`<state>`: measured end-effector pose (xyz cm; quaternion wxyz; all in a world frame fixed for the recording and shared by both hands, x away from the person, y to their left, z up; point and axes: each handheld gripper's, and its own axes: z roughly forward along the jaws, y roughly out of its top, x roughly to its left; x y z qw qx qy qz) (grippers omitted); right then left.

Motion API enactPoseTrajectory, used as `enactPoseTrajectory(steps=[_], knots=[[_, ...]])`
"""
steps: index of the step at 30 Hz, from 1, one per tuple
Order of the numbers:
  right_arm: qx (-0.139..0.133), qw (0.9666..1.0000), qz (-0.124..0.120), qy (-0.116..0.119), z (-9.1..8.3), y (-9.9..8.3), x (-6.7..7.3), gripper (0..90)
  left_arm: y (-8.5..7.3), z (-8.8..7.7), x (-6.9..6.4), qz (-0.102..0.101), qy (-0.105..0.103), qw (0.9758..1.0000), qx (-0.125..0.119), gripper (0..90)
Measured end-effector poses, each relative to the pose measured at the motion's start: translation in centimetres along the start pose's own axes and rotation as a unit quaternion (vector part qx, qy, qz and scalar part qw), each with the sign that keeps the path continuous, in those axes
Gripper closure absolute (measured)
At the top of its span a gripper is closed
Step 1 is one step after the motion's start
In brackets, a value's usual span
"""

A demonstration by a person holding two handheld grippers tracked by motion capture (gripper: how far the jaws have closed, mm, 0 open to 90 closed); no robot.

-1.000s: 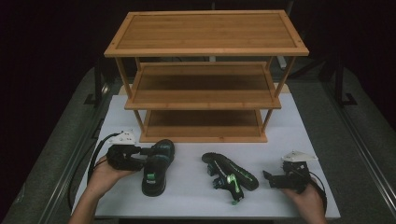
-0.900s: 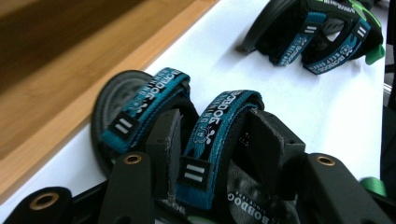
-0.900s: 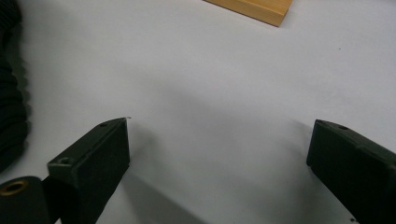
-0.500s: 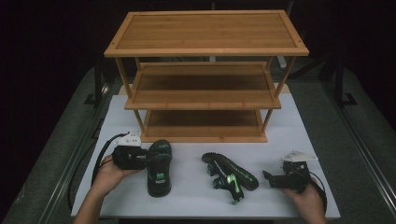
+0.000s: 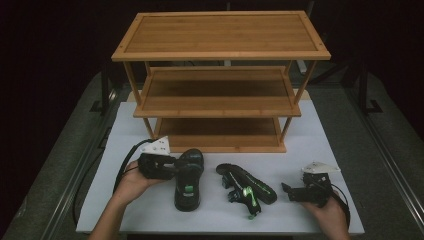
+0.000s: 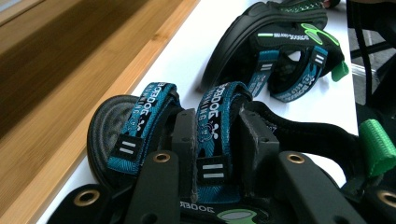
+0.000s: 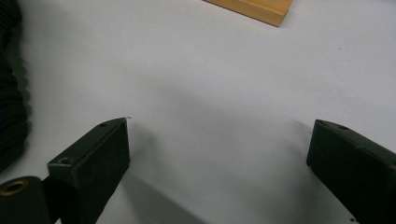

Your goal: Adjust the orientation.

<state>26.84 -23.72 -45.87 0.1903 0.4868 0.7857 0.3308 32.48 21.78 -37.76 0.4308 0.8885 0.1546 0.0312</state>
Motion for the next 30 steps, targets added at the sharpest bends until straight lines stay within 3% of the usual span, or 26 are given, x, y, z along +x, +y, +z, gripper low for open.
enactPoseTrajectory(steps=[3, 11, 23, 29, 30], knots=[[0.0, 1.0, 0.0, 0.0, 0.0, 0.0, 0.0, 5.2, 0.5, 1.4, 0.0, 0.005, -0.009, 0.9999, 0.003, 70.2], [0.0, 1.0, 0.0, 0.0, 0.0, 0.0, 0.0, 5.2, 0.9, 3.1, -0.5, 0.008, -0.017, 0.9998, 0.007, 70.2], [0.0, 1.0, 0.0, 0.0, 0.0, 0.0, 0.0, 5.2, 0.3, 2.9, -0.9, 0.0, -0.013, 0.9999, 0.005, 69.2], [0.0, 1.0, -0.001, 0.0, 0.0, 0.0, 0.0, 5.2, 0.1, 1.9, -0.9, -0.013, 0.0, 0.9999, -0.007, 56.9], [0.0, 1.0, -0.001, 0.0, 0.0, 0.0, 0.0, 5.2, -0.2, 1.2, -0.9, -0.018, 0.007, 0.9998, -0.007, 49.5]])
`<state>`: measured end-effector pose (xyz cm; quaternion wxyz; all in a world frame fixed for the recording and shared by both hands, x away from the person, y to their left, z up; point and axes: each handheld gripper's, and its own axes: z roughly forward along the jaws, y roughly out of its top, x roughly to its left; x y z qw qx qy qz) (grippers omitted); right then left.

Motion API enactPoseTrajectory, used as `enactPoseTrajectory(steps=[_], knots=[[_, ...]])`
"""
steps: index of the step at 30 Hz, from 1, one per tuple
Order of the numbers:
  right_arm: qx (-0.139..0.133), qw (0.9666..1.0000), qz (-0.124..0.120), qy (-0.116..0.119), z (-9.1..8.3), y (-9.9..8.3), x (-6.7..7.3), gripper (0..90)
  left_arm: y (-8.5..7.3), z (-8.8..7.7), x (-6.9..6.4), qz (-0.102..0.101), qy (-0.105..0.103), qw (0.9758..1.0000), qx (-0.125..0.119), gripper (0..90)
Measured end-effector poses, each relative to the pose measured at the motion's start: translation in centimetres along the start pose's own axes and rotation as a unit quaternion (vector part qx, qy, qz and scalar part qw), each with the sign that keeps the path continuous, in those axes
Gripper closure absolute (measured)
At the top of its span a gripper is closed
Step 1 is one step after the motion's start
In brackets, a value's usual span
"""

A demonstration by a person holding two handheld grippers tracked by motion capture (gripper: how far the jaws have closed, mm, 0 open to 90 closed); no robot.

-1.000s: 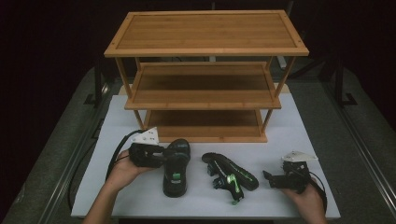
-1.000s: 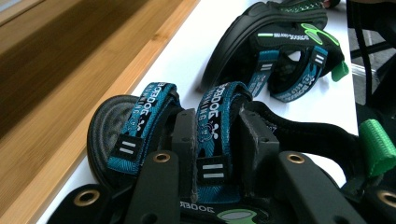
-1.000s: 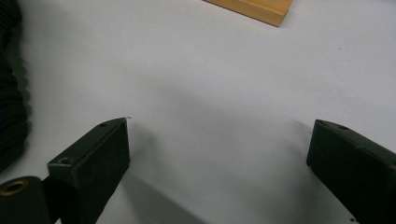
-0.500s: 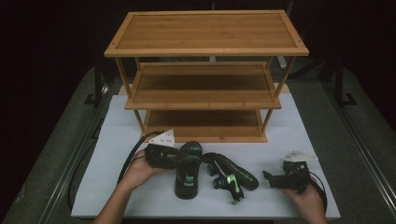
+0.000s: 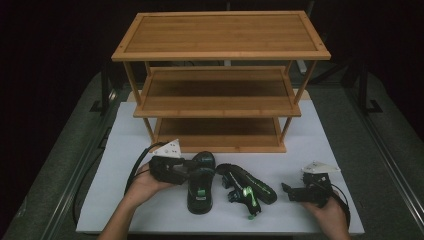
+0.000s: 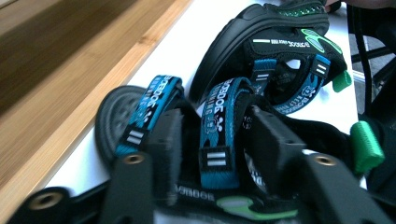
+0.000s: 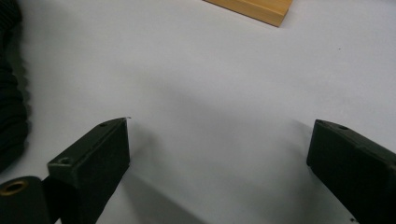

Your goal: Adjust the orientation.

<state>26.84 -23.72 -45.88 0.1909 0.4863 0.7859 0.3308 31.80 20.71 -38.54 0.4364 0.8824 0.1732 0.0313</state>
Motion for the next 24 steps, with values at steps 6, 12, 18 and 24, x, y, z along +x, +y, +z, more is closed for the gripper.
enactPoseTrajectory(steps=[6, 12, 18, 24], knots=[[0.0, 1.0, 0.0, 0.0, 0.0, 0.0, 0.0, 5.2, -1.6, -2.4, -0.1, -0.019, 0.053, 0.9983, 0.013, 32.0], [0.0, 1.0, 0.0, 0.0, 0.0, 0.0, 0.0, 5.2, -3.3, -4.0, 0.1, -0.05, 0.096, 0.9938, 0.026, 18.1], [0.0, 1.0, 0.001, 0.0, 0.0, 0.0, 0.0, 5.2, -5.7, -5.7, 0.0, -0.082, 0.134, 0.9871, 0.032, 9.3], [0.001, 1.0, 0.0, 0.0, 0.0, 0.0, 0.0, 5.2, -8.8, -6.9, -0.2, -0.108, 0.168, 0.9786, 0.049, 0.0]])
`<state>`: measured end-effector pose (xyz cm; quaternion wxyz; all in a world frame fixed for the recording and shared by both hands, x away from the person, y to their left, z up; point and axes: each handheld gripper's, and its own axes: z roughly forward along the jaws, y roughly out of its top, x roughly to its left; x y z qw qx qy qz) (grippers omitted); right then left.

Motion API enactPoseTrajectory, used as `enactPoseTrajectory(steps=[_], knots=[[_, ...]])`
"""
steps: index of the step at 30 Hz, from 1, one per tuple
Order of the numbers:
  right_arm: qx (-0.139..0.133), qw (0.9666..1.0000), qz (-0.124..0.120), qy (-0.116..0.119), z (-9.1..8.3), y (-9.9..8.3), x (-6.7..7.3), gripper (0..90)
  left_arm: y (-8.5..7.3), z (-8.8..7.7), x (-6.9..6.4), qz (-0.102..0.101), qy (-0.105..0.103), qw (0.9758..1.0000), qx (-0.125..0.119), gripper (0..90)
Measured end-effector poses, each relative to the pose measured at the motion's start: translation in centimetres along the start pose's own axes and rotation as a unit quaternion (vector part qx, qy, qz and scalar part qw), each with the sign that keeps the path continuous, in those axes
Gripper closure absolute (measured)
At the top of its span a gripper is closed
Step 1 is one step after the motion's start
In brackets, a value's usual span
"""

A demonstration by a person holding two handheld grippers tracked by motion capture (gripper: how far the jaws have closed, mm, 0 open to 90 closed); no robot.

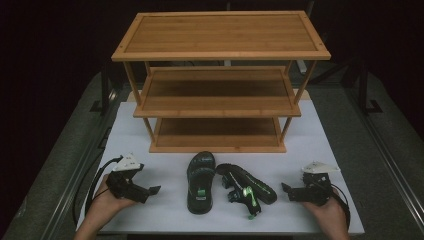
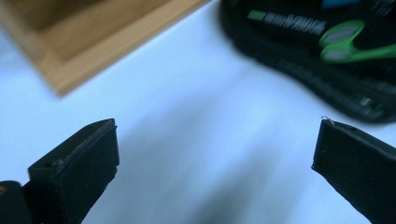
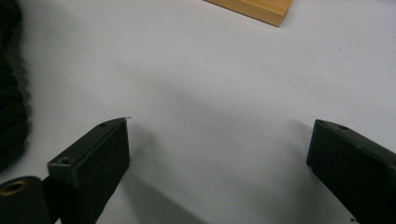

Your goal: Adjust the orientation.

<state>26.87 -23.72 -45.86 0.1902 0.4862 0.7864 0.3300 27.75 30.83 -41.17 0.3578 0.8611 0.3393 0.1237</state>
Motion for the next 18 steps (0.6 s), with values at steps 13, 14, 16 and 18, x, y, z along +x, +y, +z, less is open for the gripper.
enactPoseTrajectory(steps=[13, 14, 16, 18], knots=[[-0.008, 0.9999, -0.006, 0.008, -0.9, 0.2, -0.2, 26.7, -4.6, 1.0, 1.7, -0.012, 0.039, 0.9992, 0.006, 0.0], [-0.008, 0.9999, -0.006, 0.008, -0.9, 0.2, -0.2, 26.7, -4.6, 1.0, 1.7, -0.012, 0.039, 0.9992, 0.006, 0.0], [-0.013, 0.9998, -0.01, 0.008, -1.3, 0.3, 0.0, 38.6, -4.6, 1.1, 1.6, -0.011, 0.041, 0.9991, 0.007, 0.0], [-0.017, 0.9997, -0.012, 0.015, -1.7, 0.5, 0.2, 46.8, -4.6, 1.1, 1.6, -0.011, 0.041, 0.9991, 0.006, 0.0]])
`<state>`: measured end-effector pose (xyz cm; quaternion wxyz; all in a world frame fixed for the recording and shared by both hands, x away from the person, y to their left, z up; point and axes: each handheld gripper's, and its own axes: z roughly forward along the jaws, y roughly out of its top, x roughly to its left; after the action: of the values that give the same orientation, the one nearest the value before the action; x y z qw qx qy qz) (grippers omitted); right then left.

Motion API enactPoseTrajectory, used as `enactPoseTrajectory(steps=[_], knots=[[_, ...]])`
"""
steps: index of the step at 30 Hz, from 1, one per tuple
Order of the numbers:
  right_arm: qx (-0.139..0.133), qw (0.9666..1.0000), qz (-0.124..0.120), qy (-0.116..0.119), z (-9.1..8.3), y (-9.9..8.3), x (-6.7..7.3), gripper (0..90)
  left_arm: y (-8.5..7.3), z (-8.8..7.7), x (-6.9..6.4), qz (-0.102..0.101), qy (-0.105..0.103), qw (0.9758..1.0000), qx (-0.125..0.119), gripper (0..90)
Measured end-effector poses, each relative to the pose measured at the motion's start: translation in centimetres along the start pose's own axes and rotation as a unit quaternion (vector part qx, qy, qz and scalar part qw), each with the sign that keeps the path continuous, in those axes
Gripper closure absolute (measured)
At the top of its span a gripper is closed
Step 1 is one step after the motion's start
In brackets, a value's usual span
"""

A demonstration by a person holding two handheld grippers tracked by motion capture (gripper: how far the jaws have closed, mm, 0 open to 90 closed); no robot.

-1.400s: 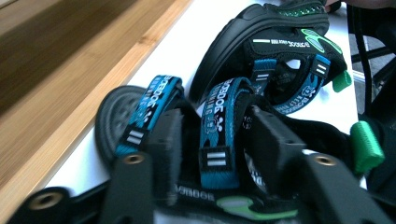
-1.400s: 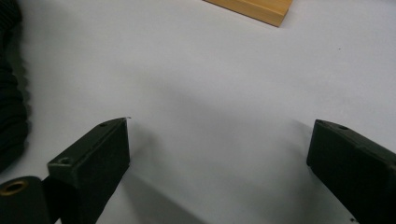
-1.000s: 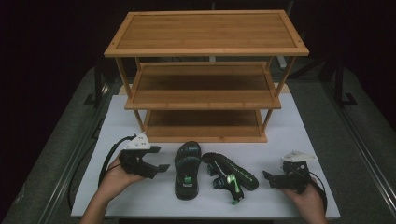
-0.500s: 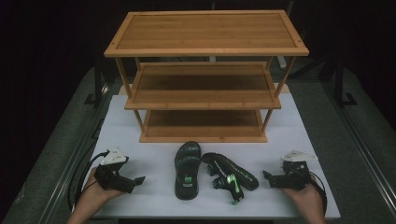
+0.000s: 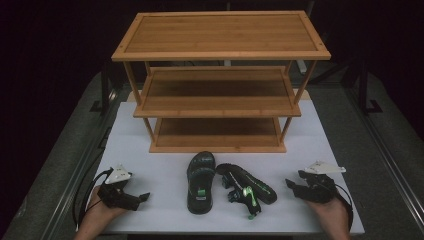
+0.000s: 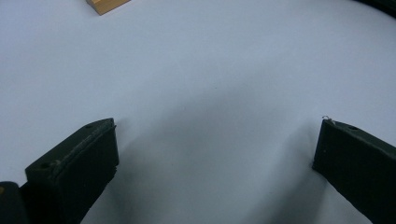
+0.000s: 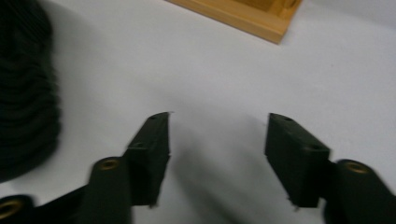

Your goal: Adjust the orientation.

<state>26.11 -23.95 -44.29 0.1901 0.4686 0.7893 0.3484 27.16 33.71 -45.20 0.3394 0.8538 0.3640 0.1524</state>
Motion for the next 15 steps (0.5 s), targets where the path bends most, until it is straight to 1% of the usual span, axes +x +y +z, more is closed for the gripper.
enactPoseTrajectory(steps=[1, 2, 3, 4, 5, 6, 7, 9, 12, 14, 15], knots=[[-0.005, 0.9999, -0.004, 0.009, -0.4, 0.4, 0.2, 56.1, 0.0, 0.0, 0.0, 0.001, 0.001, 1.0, 0.0, 0.0], [-0.005, 0.9999, -0.006, 0.014, -0.5, 0.6, 0.4, 63.4, 0.0, 0.0, 0.0, 0.0, 0.0, 1.0, 0.0, 0.0], [-0.006, 0.9998, -0.011, 0.015, -0.6, 0.8, 0.5, 71.0, 0.0, 0.0, 0.0, 0.0, 0.0, 1.0, 0.001, 0.0], [-0.006, 0.9998, -0.011, 0.015, -0.6, 0.8, 0.5, 71.0, 0.0, 0.0, 0.0, 0.0, 0.0, 1.0, 0.001, 0.0], [-0.01, 0.9996, -0.02, 0.019, -1.1, 1.3, 1.0, 85.6, 0.0, 0.0, 0.0, 0.0, 0.0, 1.0, 0.0, 0.0], [-0.013, 0.9993, -0.021, 0.027, -1.3, 1.5, 1.1, 89.4, 0.0, 0.0, 0.0, 0.0, 0.0, 1.0, 0.0, 0.0], [-0.018, 0.999, -0.021, 0.036, -1.6, 1.9, 1.4, 89.5, 0.0, 0.0, 0.0, 0.0, 0.0, 1.0, 0.0, 0.0], [-0.018, 0.998, -0.03, 0.052, -2.0, 2.4, 1.9, 89.6, 0.0, 0.0, 0.0, 0.001, 0.001, 1.0, -0.001, 0.0], [-0.022, 0.9954, -0.052, 0.077, -2.4, 3.6, 3.2, 89.6, -0.1, 0.0, -0.1, 0.002, 0.003, 1.0, -0.004, 0.0], [-0.033, 0.993, -0.058, 0.097, -2.6, 4.4, 3.8, 89.6, -0.1, 0.0, -0.1, 0.001, 0.002, 1.0, -0.003, 0.0], [-0.033, 0.993, -0.058, 0.097, -2.6, 4.4, 3.8, 89.6, -0.1, 0.0, 0.0, 0.0, 0.0, 1.0, -0.002, 0.0]])
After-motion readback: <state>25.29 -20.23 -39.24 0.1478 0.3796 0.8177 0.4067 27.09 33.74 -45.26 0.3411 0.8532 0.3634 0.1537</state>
